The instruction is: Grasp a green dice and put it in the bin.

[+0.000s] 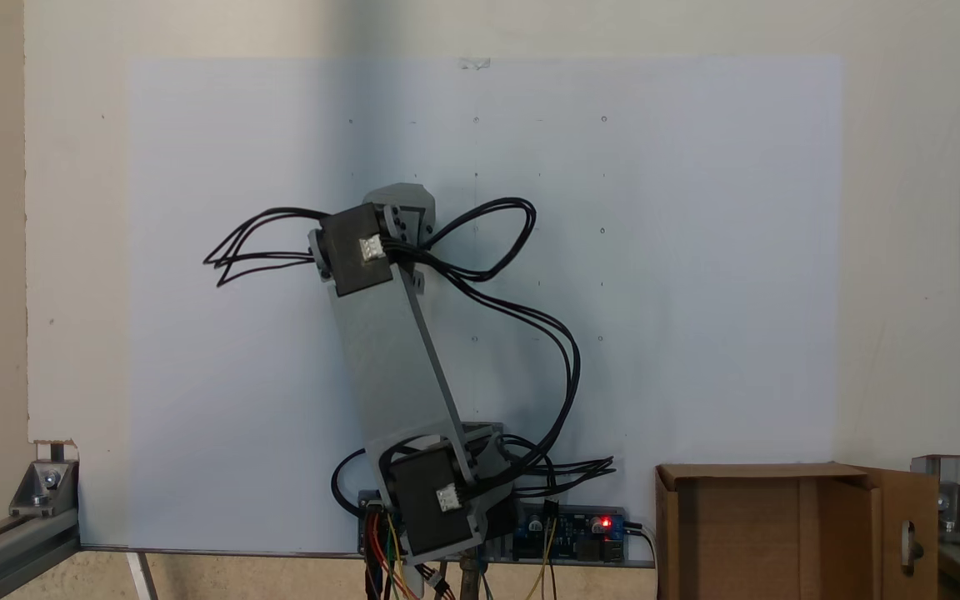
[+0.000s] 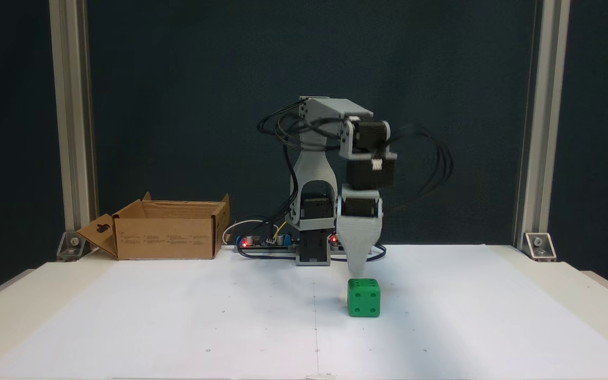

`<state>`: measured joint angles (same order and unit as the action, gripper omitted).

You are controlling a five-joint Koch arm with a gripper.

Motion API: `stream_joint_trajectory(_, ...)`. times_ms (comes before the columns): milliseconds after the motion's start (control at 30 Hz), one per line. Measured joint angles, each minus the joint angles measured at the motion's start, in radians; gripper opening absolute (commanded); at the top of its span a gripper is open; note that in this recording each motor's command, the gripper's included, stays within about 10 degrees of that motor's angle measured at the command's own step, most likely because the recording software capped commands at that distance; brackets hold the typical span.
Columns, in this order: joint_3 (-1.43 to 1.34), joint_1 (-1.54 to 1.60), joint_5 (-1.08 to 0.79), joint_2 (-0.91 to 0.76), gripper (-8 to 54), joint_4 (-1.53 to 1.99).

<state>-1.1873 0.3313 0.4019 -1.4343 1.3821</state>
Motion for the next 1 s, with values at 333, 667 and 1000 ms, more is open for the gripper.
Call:
stream_joint_trajectory(333,-0.002,0.0,0.0,0.064,41.8,-0.055)
stream_joint_trajectory(667,-0.031,0.009,0.0,0.097,41.8,-0.086)
stream_joint_trajectory(1000,-0.064,0.026,0.0,0.13,41.9,-0.107)
